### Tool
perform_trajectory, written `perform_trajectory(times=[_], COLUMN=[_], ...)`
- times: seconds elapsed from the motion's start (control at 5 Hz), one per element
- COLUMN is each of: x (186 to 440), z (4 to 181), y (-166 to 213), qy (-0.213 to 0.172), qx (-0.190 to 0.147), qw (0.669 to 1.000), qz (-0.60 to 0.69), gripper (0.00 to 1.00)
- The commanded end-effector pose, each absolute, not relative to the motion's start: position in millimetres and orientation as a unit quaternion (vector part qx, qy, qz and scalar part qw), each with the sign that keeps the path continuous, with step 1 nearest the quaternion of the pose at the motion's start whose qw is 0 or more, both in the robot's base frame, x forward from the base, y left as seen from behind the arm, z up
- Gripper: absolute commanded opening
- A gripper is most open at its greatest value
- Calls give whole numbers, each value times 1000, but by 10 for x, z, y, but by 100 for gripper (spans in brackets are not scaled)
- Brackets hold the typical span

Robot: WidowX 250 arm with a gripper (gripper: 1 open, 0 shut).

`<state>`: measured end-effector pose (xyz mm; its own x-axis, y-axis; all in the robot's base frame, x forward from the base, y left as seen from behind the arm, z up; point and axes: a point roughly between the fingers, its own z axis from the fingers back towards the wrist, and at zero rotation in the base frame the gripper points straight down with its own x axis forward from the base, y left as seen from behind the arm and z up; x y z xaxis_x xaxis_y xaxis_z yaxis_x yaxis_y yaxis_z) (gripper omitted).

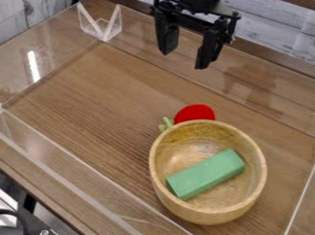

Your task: Remove the green stick from the brown bowl and put it on the table

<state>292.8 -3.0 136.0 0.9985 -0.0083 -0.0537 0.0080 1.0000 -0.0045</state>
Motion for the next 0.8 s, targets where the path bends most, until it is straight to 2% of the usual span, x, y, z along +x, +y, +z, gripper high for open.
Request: perform_trajectory(times=[0.0,0.4,0.6], x=[2872,2478,2414], z=[1216,1044,986], y=[-58,-377,-639], qy=[41,38,24], qx=[-6,-20,-26], qw=[999,997,999], qz=[-3,-62,-39], gripper=[100,100,100])
